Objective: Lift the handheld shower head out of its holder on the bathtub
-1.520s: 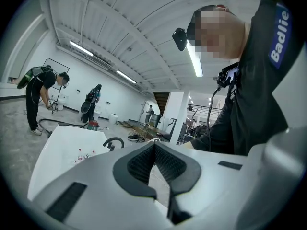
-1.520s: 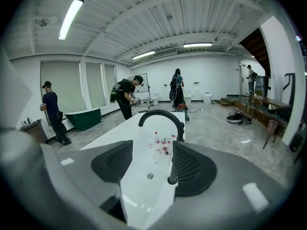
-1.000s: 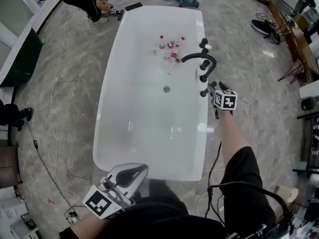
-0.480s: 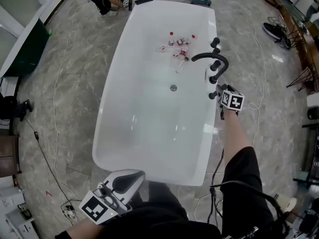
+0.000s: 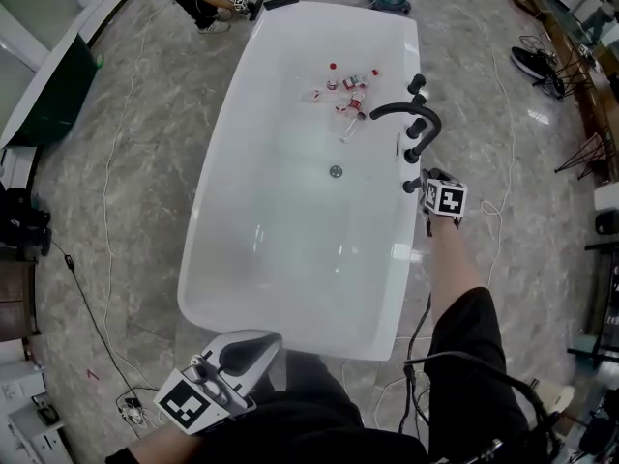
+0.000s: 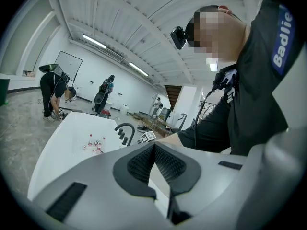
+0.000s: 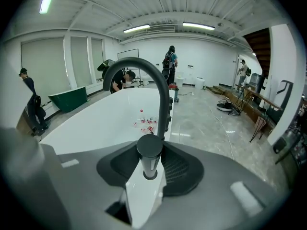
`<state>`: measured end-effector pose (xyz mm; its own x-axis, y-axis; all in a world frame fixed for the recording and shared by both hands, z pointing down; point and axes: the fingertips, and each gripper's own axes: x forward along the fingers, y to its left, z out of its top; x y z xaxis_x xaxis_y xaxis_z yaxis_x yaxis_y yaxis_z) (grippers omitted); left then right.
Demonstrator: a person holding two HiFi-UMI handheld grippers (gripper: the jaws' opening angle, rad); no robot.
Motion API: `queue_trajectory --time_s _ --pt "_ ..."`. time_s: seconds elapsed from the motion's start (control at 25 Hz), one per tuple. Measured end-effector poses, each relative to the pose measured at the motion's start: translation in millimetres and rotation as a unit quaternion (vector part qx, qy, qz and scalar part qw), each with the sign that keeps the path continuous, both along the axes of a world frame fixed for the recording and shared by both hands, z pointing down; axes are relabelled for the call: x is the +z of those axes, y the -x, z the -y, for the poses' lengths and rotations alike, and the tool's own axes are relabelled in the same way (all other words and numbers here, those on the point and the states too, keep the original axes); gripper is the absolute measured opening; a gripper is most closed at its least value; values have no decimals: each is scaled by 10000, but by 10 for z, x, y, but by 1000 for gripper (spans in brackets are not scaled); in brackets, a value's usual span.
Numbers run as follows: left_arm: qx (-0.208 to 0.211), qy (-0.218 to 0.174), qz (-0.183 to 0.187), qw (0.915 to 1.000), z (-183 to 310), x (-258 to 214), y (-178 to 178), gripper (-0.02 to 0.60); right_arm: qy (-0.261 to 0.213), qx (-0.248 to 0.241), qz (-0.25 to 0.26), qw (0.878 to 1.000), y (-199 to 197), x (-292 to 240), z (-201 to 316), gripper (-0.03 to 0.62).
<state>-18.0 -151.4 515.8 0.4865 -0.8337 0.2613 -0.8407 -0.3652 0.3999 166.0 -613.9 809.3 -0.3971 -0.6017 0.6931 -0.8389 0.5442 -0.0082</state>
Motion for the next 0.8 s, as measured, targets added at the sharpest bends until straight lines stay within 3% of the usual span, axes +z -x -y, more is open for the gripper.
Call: queue_trajectory --time_s 0.28,0.8 --pt "90 -176 -27 9998 -141 -201 -35 0 -521 -29 244 9983 -39 -524 -291 133" --pt "473 -702 -181 9962 -599 -742 71 0 -1270 -20 441 9909 -72 -1612 -1483 133"
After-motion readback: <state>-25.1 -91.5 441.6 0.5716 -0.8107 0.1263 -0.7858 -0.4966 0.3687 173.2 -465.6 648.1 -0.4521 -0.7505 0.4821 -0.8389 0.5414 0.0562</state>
